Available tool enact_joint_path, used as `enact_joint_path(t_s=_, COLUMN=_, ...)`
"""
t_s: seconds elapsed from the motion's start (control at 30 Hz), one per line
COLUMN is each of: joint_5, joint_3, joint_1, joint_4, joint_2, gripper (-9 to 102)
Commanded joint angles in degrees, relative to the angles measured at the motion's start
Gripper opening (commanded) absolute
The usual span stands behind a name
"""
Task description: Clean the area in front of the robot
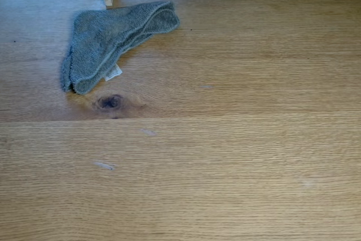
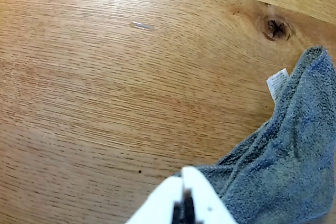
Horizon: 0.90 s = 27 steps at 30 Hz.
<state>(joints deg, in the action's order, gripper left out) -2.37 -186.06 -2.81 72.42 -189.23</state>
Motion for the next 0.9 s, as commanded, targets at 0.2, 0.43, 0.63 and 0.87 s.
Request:
enact_joint_path(t_s=0.2, joint_5=-0.4, joint_3=-6.4, joint_1=6.3, joint_4=0.2, joint_2=-0.2, gripper=0)
enact_joint_path(t_s=0.43, joint_5=-0.6, joint_3=-6.4, joint_1=6.3, joint_4=0.2, joint_2=-0.2, gripper=0)
enact_joint_path(t_s=0.63, joint_5=2.2, joint_3=-6.1, joint_1=4.9, joint_4=-7.1, joint_2=-0.1, gripper=0)
enact_joint_path(t_s=0.87, joint_5=8.7, joint_3=-5.9, joint_1=-0.4, joint_4=-16.7, joint_2=-0.2, gripper=0)
